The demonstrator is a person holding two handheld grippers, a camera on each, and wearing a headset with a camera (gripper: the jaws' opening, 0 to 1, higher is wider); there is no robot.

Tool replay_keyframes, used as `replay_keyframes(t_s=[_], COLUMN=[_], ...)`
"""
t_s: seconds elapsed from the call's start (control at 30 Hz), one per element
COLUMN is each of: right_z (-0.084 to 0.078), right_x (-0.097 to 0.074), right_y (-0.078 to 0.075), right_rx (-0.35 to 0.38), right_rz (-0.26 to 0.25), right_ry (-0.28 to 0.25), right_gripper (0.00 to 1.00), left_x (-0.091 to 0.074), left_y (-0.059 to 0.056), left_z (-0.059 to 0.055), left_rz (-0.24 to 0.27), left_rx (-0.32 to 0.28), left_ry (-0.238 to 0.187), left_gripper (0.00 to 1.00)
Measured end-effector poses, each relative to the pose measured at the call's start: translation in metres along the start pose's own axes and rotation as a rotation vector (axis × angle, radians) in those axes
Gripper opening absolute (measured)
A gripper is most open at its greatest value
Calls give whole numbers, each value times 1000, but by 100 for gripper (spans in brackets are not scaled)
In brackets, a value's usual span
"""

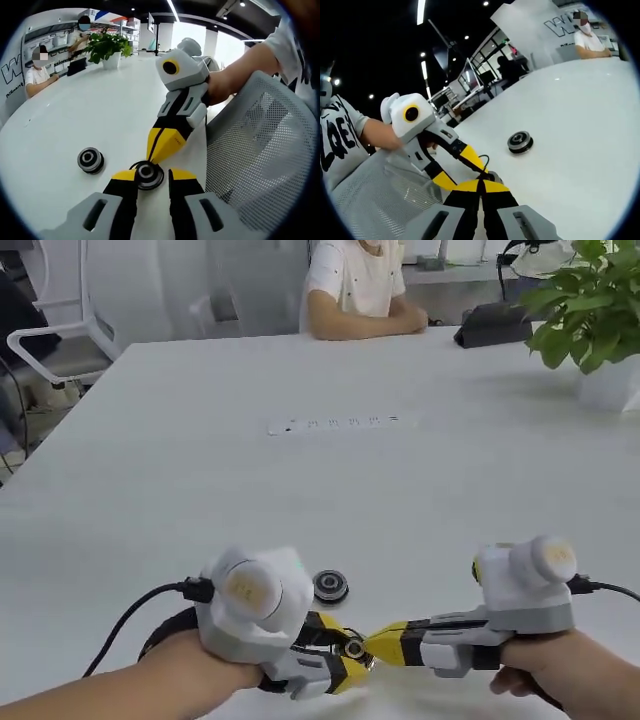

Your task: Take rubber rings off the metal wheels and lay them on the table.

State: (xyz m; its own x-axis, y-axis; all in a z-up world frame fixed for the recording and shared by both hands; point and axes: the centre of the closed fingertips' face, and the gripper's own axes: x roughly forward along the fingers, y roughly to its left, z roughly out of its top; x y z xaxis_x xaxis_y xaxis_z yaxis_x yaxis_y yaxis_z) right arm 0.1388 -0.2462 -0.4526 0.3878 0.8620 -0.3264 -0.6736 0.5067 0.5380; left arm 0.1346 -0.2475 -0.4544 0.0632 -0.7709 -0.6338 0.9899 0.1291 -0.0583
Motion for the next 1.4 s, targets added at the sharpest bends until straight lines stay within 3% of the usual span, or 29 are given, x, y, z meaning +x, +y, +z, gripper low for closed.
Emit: replay_keyframes(t_s=[0.13,0.33,0.8,1.0,1.4], right_z=[3,8,26,34,43], right_x=[-2,-3,0,7,31], right_y=[1,5,21,25,26], right_rx=[0,0,-32,-49,-73], right_rz=[5,15,60,75,88], right_ry=[-8,-16,-8,7,43], right_gripper=[0,0,0,0,0], left_x=[-9,-26,-81,-101,-123], left_y=[0,0,19,26,33], left_z=[6,12,23,16,-5], left_rz=[-3,-5,49,81,127], left_rx=[-27,-20,-107,-123,-144], left_ry=[-27,-46,-159,-177,-167], left_gripper=[21,30,45,50,60])
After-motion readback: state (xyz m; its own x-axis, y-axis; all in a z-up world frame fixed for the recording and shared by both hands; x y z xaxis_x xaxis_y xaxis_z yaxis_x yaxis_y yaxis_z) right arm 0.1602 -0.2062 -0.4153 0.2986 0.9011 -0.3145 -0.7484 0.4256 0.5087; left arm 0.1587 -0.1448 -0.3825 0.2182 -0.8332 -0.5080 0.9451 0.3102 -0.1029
